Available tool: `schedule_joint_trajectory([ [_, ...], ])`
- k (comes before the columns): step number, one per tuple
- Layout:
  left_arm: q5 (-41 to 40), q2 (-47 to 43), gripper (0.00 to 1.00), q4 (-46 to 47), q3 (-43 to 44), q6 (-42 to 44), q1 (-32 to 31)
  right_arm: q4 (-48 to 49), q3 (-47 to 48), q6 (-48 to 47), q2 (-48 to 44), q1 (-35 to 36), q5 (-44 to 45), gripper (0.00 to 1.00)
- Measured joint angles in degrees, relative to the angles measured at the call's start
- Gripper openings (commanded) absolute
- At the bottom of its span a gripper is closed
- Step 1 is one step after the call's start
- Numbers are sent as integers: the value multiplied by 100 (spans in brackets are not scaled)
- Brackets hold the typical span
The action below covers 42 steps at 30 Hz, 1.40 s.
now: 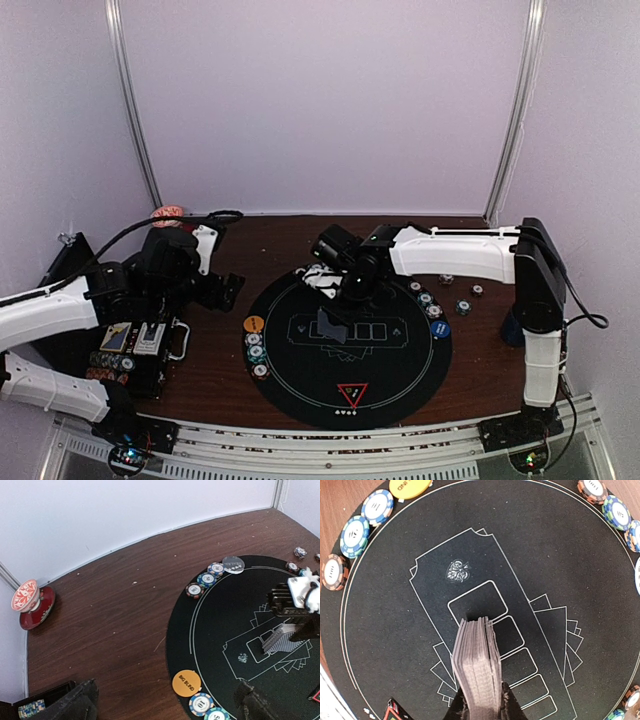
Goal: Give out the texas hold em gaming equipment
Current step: Pick up the poker card from the poker table mat.
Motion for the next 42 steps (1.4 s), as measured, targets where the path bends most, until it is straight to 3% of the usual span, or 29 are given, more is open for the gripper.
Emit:
schedule_joint_trajectory([
  [16, 2, 1309, 98, 2328, -717, 304, -616, 282, -326, 79, -144, -372, -310, 6],
  [22, 39, 1322, 98, 2887, -988, 332, -651, 284, -323, 81, -144, -369, -306, 0],
  [26, 0, 1355, 98, 3228, -1211, 352, -758, 282, -323, 85, -144, -369, -302, 13],
  [42, -293, 1716, 98, 3665, -1211, 455, -997, 129, -144, 94, 210, -302, -240, 21],
])
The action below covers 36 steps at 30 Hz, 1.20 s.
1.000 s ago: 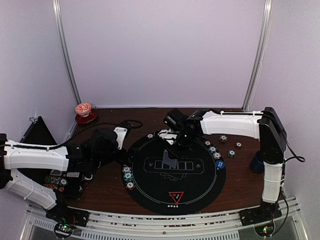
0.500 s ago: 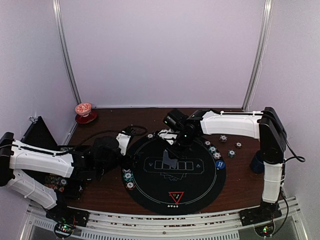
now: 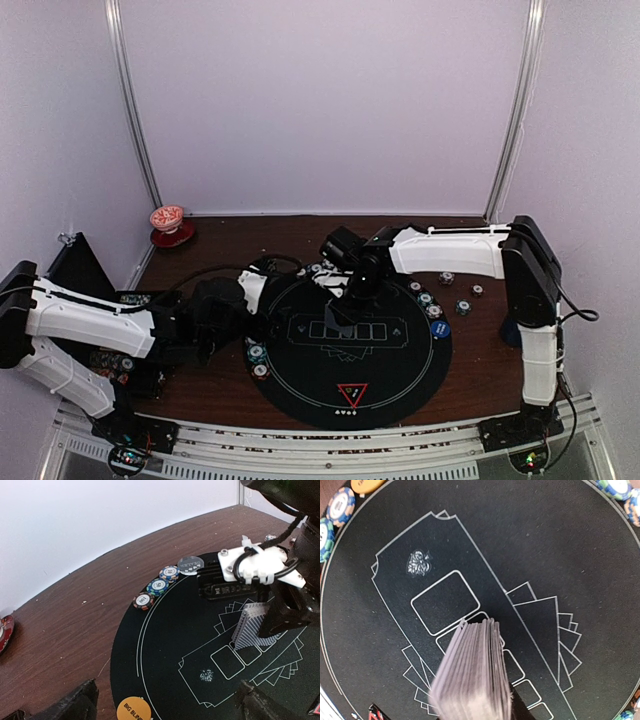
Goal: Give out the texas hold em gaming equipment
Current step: Pick up the poker card from the poker table mat, then pass from the right arm to the left
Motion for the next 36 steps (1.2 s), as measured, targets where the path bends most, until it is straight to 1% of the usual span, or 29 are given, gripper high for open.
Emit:
schedule_joint_trajectory([
  [4, -24, -2, 98, 13, -44, 2, 0, -48, 15, 2, 44, 33, 31, 18],
  [8, -35, -2, 98, 11, -52, 4, 0, -52, 48, 7, 46, 37, 76, 7],
  [10, -35, 0, 98, 20, -52, 15, 0, -52, 61, 22, 46, 55, 94, 4],
  [16, -13, 52, 98, 315, -142, 155, 0, 22, 74, 63, 39, 57, 101, 1],
  [20, 46, 52, 98, 540, -223, 286, 0, 175, -59, 164, -181, -4, -105, 1],
  [24, 122, 83, 98, 776, -219, 468, -28, 420, -278, 334, -713, -149, -660, 2],
  [29, 402, 350, 98, 1139, -46, 931, -221, 929, -629, 651, -1412, -586, -1469, 2],
  [36, 901, 1027, 98, 1340, 688, 1497, -378, 1491, -1169, 1095, -1624, -1104, -2712, 1],
])
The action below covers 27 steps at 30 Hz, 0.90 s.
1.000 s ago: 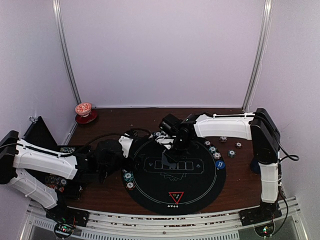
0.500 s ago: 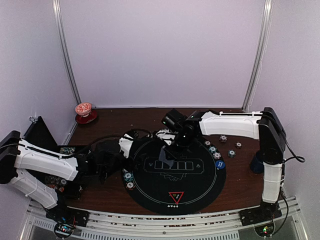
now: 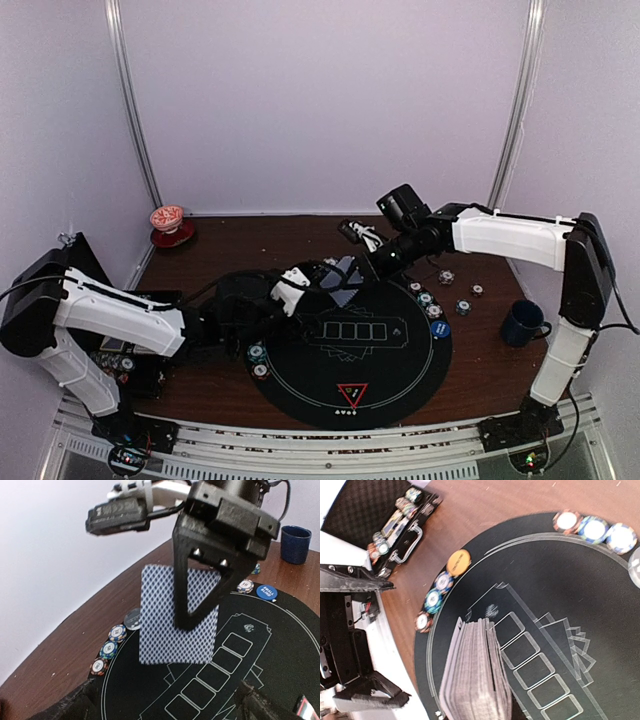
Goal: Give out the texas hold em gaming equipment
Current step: Pass from the right arm to the left
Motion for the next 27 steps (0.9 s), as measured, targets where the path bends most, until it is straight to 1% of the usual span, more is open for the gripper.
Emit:
schedule_joint_trajectory([
  [7, 332, 402, 98, 26, 529, 293, -42, 339, -417, 321, -9, -92, -929, 1],
  [13, 391, 826, 98, -13, 1016, 382, -76, 791, -732, 706, -87, -125, -1401, 1],
  [20, 203, 933, 98, -11, 1040, 422, -81, 1353, -1021, 1150, -234, -133, -1777, 1],
  [27, 170, 1051, 98, -9, 1040, 461, -81, 1646, -1082, 1405, -280, -155, -1985, 2],
])
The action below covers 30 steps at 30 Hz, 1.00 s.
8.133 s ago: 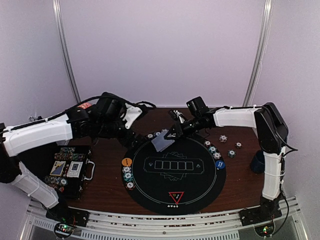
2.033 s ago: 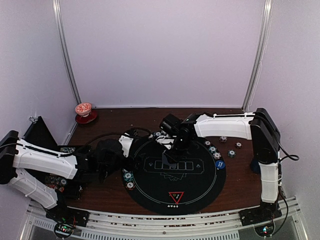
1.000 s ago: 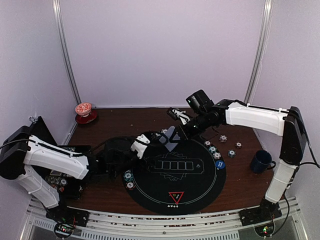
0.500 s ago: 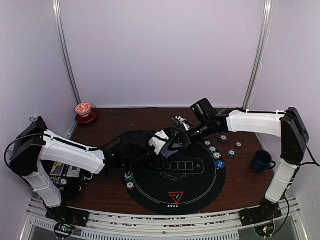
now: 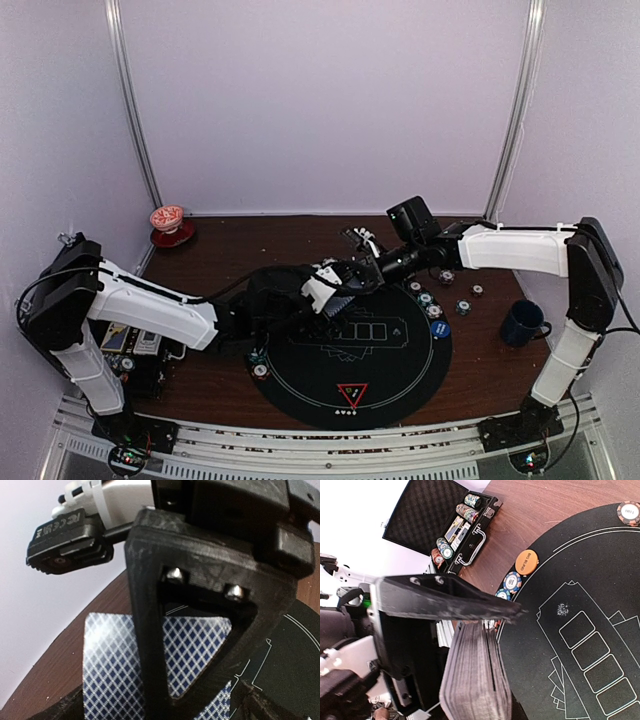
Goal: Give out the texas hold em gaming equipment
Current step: Pass from the right arm to the left
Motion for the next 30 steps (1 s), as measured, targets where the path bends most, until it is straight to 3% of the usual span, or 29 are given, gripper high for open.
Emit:
schedule_joint_trajectory([
  [21, -50, 66, 96, 0, 50, 39, 0, 87, -39, 103, 96, 0, -44, 3],
  [30, -127, 105, 87, 0, 118, 37, 4, 85, -50, 101, 98, 9, -48, 4],
])
